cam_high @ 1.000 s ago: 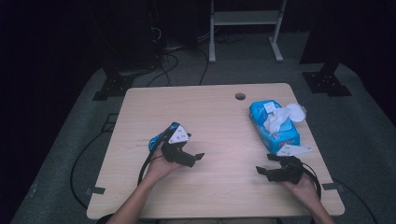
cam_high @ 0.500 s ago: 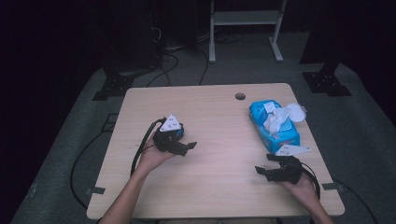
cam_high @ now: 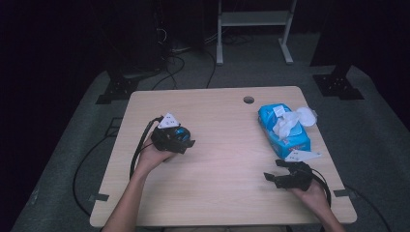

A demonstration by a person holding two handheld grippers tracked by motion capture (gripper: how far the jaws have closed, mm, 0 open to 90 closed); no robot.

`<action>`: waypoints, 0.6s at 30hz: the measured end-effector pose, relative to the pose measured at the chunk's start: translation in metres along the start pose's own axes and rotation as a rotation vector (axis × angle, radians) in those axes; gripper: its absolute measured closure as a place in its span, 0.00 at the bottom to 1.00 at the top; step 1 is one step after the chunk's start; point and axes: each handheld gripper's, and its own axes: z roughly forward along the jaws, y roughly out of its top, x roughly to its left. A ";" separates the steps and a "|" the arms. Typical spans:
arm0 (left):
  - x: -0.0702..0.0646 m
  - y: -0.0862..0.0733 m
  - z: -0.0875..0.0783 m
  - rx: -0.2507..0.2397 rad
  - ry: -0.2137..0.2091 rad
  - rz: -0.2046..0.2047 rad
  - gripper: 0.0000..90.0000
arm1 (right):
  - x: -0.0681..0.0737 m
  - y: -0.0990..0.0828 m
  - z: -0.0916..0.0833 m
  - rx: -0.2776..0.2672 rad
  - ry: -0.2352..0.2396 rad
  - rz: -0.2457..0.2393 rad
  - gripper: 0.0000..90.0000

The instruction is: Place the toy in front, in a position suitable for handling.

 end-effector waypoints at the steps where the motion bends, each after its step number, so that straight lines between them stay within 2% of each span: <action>1: 0.003 -0.003 0.001 0.017 0.005 -0.001 0.09 | 0.001 0.000 -0.001 -0.003 -0.001 -0.002 0.27; 6: 0.008 -0.008 0.003 0.064 0.039 0.020 0.08 | 0.001 0.000 -0.001 -0.004 0.002 -0.002 0.27; 12: 0.020 -0.016 0.008 0.085 0.065 -0.015 0.08 | 0.003 0.001 0.000 0.002 0.008 -0.014 0.27; 18: 0.031 -0.026 0.013 0.117 0.066 -0.051 0.08 | 0.004 0.001 0.001 0.003 0.012 -0.018 0.27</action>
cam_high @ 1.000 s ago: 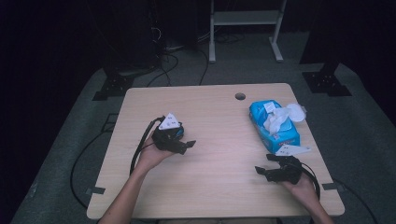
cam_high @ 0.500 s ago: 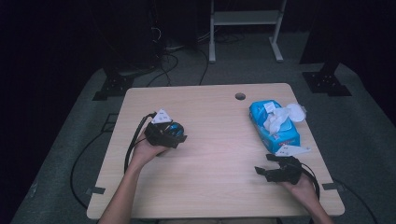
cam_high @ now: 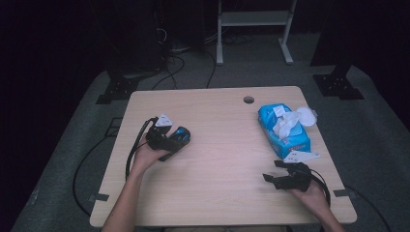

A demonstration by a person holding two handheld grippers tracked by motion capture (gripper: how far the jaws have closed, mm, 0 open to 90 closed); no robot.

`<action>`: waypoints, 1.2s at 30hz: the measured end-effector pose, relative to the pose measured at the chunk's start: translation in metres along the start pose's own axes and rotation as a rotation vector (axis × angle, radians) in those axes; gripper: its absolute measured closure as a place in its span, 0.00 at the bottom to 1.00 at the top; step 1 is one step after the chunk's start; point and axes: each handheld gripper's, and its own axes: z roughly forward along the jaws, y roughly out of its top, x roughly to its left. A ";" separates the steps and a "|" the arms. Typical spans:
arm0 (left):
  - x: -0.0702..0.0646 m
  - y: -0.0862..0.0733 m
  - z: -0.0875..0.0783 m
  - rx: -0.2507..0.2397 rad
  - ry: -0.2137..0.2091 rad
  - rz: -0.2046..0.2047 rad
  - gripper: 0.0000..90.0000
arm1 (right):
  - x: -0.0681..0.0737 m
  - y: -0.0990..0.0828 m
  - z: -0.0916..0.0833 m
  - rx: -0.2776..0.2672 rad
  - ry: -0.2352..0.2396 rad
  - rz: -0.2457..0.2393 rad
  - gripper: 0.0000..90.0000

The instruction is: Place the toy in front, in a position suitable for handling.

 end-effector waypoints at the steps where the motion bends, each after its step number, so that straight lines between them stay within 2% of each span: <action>1: 0.002 -0.002 0.002 0.010 -0.002 -0.006 0.08 | 0.000 0.000 0.000 0.000 0.000 0.000 0.27; 12: 0.011 -0.020 0.015 0.063 -0.005 -0.041 0.09 | 0.001 0.000 0.000 0.002 0.002 -0.005 0.27; 19: 0.013 -0.026 0.020 0.101 -0.002 -0.034 0.09 | 0.002 0.000 0.000 0.002 0.006 -0.009 0.27; 20: 0.013 -0.027 0.020 0.109 -0.001 -0.027 0.13 | 0.002 0.000 0.000 0.002 0.007 -0.008 0.27; 22: 0.014 -0.030 0.021 0.122 -0.003 -0.030 0.13 | 0.002 0.000 -0.001 -0.001 0.007 -0.012 0.27; 29: 0.015 -0.034 0.023 0.139 -0.009 -0.034 0.16 | 0.003 0.000 -0.001 0.001 0.008 -0.014 0.27; 30: 0.015 -0.034 0.024 0.135 -0.019 -0.032 0.19 | 0.003 0.000 -0.001 0.001 0.008 -0.014 0.27; 36: 0.015 -0.035 0.022 0.130 -0.018 -0.032 0.25 | 0.003 0.000 0.000 0.007 0.008 -0.012 0.27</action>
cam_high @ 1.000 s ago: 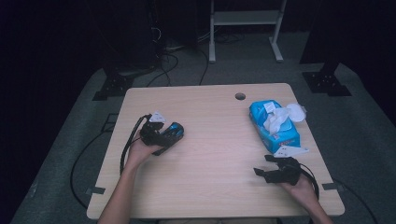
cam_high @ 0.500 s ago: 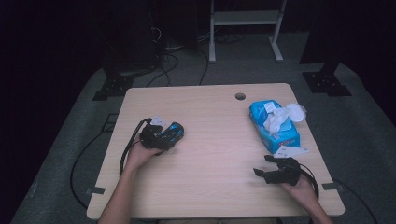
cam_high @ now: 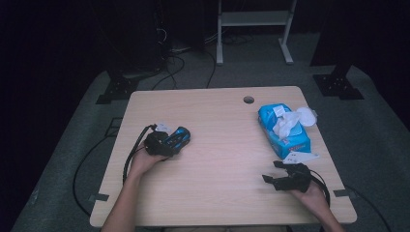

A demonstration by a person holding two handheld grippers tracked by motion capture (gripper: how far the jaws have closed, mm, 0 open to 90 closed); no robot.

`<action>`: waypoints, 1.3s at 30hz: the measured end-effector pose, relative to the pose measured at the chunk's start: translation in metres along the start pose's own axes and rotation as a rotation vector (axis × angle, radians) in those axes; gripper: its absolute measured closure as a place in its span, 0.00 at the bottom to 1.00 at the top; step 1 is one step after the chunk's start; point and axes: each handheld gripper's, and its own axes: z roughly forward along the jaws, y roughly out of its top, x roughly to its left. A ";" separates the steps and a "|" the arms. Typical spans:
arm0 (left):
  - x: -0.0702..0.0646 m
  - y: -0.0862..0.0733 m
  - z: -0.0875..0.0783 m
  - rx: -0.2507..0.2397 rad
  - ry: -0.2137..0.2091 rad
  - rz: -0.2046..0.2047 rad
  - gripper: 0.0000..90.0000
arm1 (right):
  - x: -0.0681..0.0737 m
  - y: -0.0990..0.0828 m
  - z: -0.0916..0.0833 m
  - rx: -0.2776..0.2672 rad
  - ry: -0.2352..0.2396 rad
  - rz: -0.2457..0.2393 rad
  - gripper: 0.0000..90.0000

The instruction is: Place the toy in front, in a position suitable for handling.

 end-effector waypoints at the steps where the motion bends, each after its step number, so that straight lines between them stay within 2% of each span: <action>1: 0.001 0.000 -0.001 0.001 -0.001 -0.001 0.25 | 0.000 0.000 0.000 0.000 0.000 -0.001 0.27; 3: 0.001 -0.001 -0.002 -0.005 -0.005 -0.011 0.28 | 0.000 0.000 0.000 -0.002 0.000 -0.004 0.27; 15: 0.002 0.000 -0.003 -0.001 -0.007 -0.007 0.29 | 0.000 0.000 0.000 -0.002 0.003 -0.006 0.27; 19: 0.002 0.000 -0.004 -0.009 -0.018 -0.023 0.29 | 0.000 0.000 0.000 -0.002 0.003 -0.006 0.27; 26: 0.002 0.001 -0.007 -0.034 -0.017 -0.022 0.29 | 0.000 0.000 0.000 -0.001 0.004 -0.005 0.27; 31: 0.004 0.000 -0.006 -0.032 -0.030 -0.039 0.29 | 0.001 0.000 0.000 0.002 0.006 -0.002 0.27; 34: 0.003 0.000 -0.005 -0.018 -0.022 -0.029 0.29 | 0.001 0.000 0.000 0.004 0.007 -0.003 0.27; 37: 0.003 0.001 -0.005 -0.007 -0.024 -0.037 0.29 | 0.001 0.000 0.001 0.006 0.007 -0.005 0.27; 39: 0.000 0.002 -0.004 0.011 -0.010 -0.032 0.29 | 0.001 0.000 0.002 0.008 0.007 -0.005 0.27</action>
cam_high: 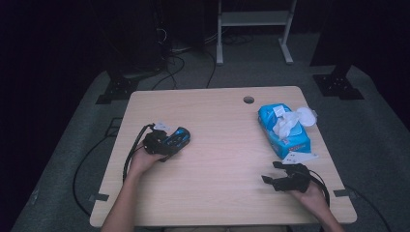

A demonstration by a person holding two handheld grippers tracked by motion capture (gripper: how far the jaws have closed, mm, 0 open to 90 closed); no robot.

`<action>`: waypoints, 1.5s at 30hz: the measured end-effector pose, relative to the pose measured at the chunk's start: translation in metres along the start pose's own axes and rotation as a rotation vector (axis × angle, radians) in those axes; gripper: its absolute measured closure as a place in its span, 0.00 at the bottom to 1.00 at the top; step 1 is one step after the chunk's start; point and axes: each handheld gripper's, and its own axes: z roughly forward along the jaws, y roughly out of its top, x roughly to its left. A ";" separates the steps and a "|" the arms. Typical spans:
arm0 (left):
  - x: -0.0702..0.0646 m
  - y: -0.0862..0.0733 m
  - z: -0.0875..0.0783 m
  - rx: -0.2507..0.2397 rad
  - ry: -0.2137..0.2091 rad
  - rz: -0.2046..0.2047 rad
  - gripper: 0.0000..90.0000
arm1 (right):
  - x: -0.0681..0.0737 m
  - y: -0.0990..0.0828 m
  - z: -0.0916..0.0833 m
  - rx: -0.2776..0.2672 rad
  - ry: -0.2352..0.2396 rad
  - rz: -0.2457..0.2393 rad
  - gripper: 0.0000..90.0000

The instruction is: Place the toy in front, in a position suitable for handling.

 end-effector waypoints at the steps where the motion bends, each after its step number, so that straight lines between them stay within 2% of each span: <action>1: 0.000 0.000 0.000 0.000 0.000 0.000 0.29 | 0.000 0.000 0.000 0.000 0.000 0.000 0.27; 2: -0.001 0.001 0.000 0.006 0.008 0.011 0.29 | 0.000 0.000 0.000 0.000 0.000 0.000 0.27; 11: -0.003 0.003 0.005 0.021 0.019 0.009 0.25 | 0.001 0.000 0.000 0.004 0.003 -0.004 0.27; 16: -0.001 0.002 0.004 0.011 0.009 -0.014 0.28 | 0.001 0.000 0.000 0.001 0.001 -0.003 0.27; 24: 0.000 0.002 0.002 0.009 -0.004 -0.021 0.29 | 0.002 0.001 0.001 0.006 0.002 -0.007 0.27; 28: -0.001 0.002 0.001 0.013 0.009 0.007 0.29 | 0.002 0.001 0.000 -0.003 0.001 -0.008 0.27; 30: -0.001 0.002 0.001 -0.003 0.005 -0.007 0.29 | 0.002 0.001 0.000 -0.003 0.001 -0.008 0.27; 35: -0.001 0.003 0.000 -0.010 0.004 -0.001 0.29 | 0.002 0.001 0.000 -0.002 0.001 -0.008 0.27; 37: 0.001 0.002 -0.001 -0.025 -0.020 -0.026 0.30 | 0.002 0.001 0.000 -0.003 0.002 -0.008 0.27; 42: 0.001 0.003 -0.003 -0.037 -0.015 -0.017 0.30 | 0.002 0.001 0.000 -0.003 0.001 -0.008 0.27; 45: 0.000 0.003 -0.004 -0.054 -0.017 -0.025 0.30 | 0.002 0.001 -0.001 -0.003 0.001 -0.007 0.27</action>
